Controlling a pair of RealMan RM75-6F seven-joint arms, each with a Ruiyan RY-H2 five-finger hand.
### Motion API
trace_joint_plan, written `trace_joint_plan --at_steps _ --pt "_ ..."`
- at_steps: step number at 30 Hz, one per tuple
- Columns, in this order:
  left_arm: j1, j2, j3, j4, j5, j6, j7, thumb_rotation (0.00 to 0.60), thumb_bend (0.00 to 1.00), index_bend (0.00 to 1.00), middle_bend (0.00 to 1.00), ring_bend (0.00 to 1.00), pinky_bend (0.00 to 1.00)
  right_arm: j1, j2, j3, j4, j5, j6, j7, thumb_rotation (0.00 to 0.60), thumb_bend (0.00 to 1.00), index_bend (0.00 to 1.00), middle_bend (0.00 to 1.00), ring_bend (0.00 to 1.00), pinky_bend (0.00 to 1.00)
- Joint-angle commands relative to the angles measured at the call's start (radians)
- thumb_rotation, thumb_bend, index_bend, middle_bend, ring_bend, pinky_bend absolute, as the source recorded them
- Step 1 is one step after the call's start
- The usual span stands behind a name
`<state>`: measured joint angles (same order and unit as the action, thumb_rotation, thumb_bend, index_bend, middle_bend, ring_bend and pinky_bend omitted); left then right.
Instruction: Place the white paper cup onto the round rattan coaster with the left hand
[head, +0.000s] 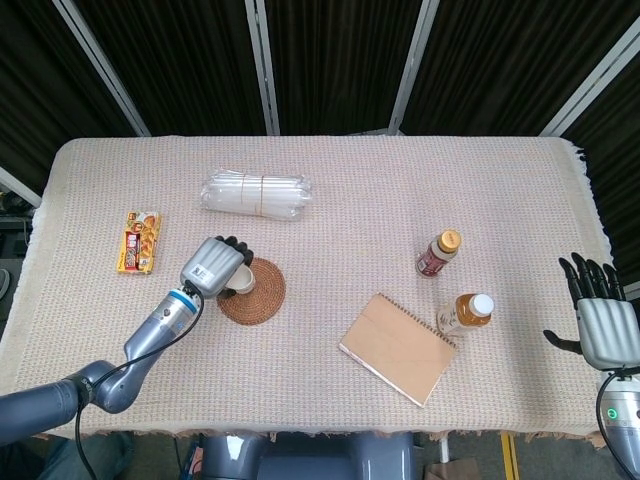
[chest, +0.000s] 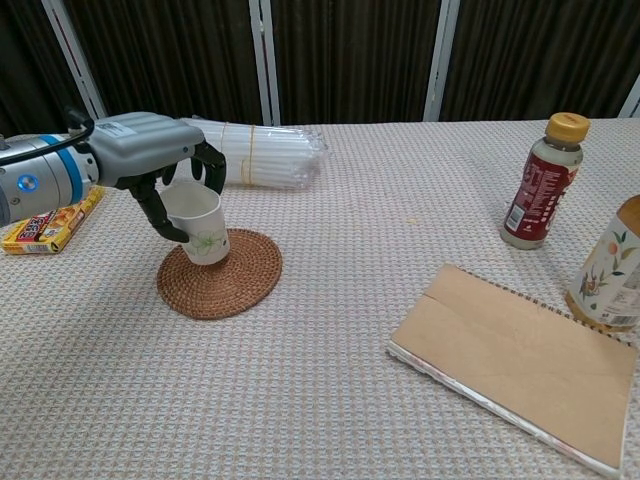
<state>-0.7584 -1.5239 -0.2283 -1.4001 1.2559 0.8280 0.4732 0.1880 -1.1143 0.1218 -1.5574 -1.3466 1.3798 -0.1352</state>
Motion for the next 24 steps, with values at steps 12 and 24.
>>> trace_joint_plan --at_steps 12,24 --pt "0.008 0.063 0.020 -0.091 -0.003 0.032 -0.059 0.600 0.00 0.00 0.00 0.00 0.07 0.000 0.002 -0.002 -0.003 -0.002 -0.008 -0.004 0.600 0.00 0.00 0.00 0.00 0.00" --pt "0.287 0.308 0.042 -0.329 0.059 0.474 -0.096 0.600 0.00 0.00 0.00 0.00 0.00 -0.004 0.009 -0.011 -0.015 -0.030 0.002 -0.003 0.600 0.00 0.00 0.00 0.00 0.00"
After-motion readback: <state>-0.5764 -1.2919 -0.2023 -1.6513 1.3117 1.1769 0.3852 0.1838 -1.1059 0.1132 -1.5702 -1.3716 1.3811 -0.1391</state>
